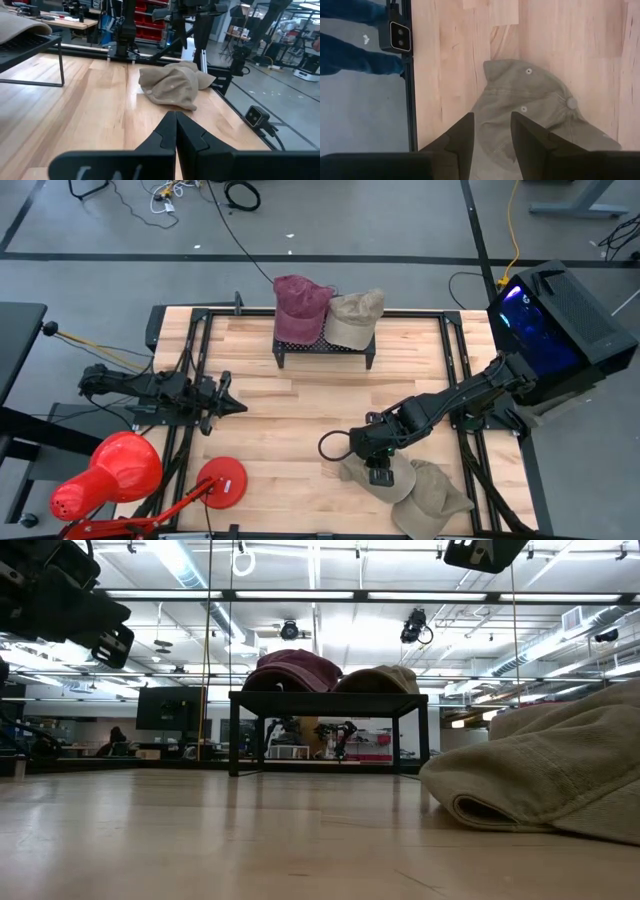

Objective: Pick & Place hat
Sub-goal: Stack the left brown cap on top of the brown cap on the shelf

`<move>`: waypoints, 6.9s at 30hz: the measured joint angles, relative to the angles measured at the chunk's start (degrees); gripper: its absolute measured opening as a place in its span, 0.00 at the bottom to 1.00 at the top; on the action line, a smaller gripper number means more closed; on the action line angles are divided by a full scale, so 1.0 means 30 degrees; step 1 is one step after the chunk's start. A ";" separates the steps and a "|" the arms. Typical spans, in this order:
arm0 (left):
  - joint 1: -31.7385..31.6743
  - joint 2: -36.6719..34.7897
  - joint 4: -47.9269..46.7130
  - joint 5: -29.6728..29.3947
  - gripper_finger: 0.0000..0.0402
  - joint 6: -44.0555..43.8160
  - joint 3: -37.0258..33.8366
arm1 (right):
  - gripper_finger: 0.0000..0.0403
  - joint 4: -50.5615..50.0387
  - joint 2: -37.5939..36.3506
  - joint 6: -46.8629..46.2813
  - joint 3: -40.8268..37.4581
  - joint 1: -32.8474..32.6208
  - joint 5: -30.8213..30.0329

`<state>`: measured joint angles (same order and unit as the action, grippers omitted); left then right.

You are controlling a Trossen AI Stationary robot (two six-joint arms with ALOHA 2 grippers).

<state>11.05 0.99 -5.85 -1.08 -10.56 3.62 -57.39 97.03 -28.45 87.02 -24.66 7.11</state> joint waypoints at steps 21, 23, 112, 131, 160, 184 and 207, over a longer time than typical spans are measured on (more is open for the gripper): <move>-0.0577 0.0029 0.1435 -0.0356 0.00 0.0318 -0.0678 | 0.32 0.0224 0.0000 -0.0233 0.0000 0.0005 0.0000; -0.0770 0.0030 0.1414 -0.0376 0.02 0.0318 -0.0678 | 0.32 0.0258 0.0000 -0.0259 0.0000 -0.0001 0.0006; -0.0967 0.0036 0.2025 -0.0554 0.10 -0.1926 -0.0729 | 0.65 0.1851 0.0029 3.6328 -0.4378 0.0597 -0.0568; -0.0967 0.0036 0.2028 -0.0551 0.10 -0.1926 -0.0724 | 0.65 0.2688 0.0022 3.6787 -0.4383 -0.0537 -0.1858; -0.0965 0.0036 0.2029 -0.0554 0.10 -0.1926 -0.0714 | 0.48 0.1836 0.2973 3.6851 -0.4167 -0.0593 -0.2018; -0.0965 0.0036 0.2033 -0.0554 0.10 -0.1926 -0.0714 | 0.05 0.1763 0.2818 3.6647 -0.4167 -0.0578 -0.2138; -0.0962 0.0036 0.2033 -0.0554 0.10 -0.1926 -0.0714 | 0.00 -0.3930 0.1100 3.3528 0.0318 0.0645 -0.4095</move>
<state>8.16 1.10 0.25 -2.74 -16.34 1.48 -69.18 100.33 72.14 87.98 -22.72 -5.17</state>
